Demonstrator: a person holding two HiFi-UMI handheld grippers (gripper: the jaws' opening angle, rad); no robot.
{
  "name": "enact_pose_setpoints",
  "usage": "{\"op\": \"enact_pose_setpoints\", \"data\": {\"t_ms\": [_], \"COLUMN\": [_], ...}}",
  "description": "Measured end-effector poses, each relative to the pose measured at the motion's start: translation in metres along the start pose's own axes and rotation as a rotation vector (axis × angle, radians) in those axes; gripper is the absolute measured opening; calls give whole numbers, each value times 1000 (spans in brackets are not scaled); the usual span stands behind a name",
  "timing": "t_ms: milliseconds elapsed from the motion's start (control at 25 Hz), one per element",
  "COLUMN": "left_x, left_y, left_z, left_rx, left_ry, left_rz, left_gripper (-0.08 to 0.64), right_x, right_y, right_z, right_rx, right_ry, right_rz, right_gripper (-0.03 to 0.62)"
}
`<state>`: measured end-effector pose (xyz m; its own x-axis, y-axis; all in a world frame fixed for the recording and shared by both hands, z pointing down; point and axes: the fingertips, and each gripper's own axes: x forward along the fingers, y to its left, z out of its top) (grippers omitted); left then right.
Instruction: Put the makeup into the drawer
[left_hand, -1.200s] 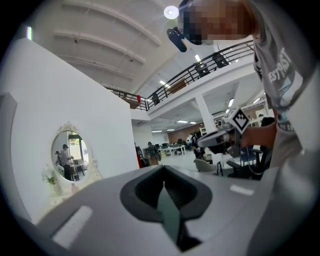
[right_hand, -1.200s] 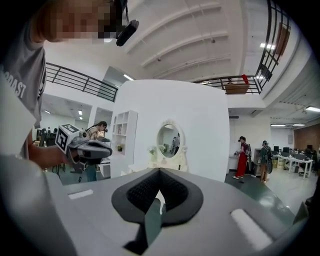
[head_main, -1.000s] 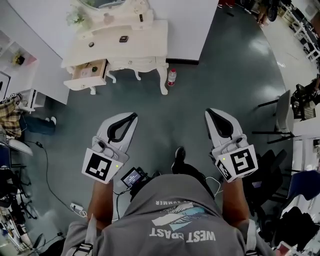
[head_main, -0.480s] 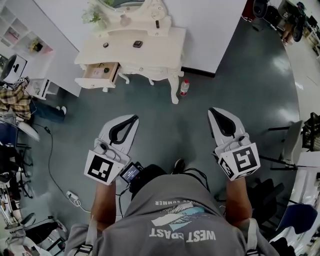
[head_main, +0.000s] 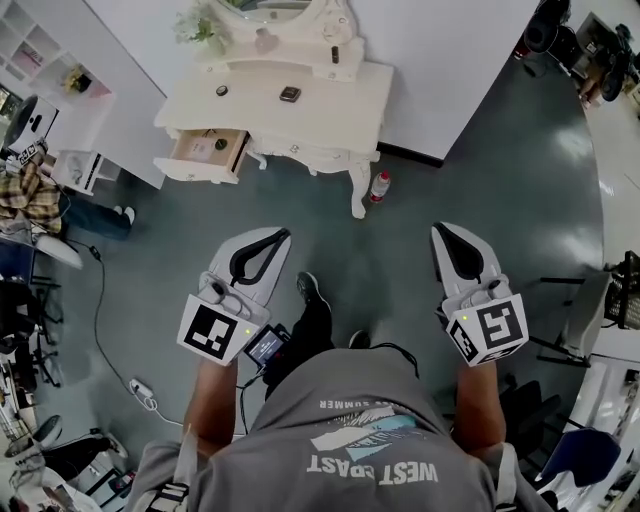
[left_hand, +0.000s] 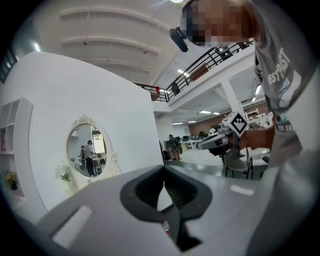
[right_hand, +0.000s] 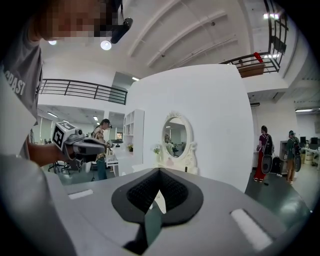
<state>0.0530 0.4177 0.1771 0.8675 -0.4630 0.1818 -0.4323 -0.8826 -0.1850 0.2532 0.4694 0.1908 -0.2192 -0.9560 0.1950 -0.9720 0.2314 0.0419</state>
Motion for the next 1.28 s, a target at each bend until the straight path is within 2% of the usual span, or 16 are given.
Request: {"op": "enact_pose_setpoints", "data": {"t_ms": [320,520,720,1040,1280], "left_x": [47,62,74,74,69], "left_y": [98,171,221,279,316], "left_z": [4,0,-5,-19,-39], "left_rx": [10,7,9,-31,-70], "left_ry": [-69,-86,-123,-139,-92], "left_rz": [-65,-94,-118,-58,40], "left_gripper": [2,2,2,2,2], "right_x": [86,146,190,253,310], "right_y": [-10,-5,0,1,-16], "right_z": [28,53,68,82,82], "right_rx": [-5,-15,-35,-75,-72], "right_ry": [-2,-3,5,26,31], "right_rz": [-77,-121,-148,-105,-42], "right_gripper": [2,2,2,2,2]}}
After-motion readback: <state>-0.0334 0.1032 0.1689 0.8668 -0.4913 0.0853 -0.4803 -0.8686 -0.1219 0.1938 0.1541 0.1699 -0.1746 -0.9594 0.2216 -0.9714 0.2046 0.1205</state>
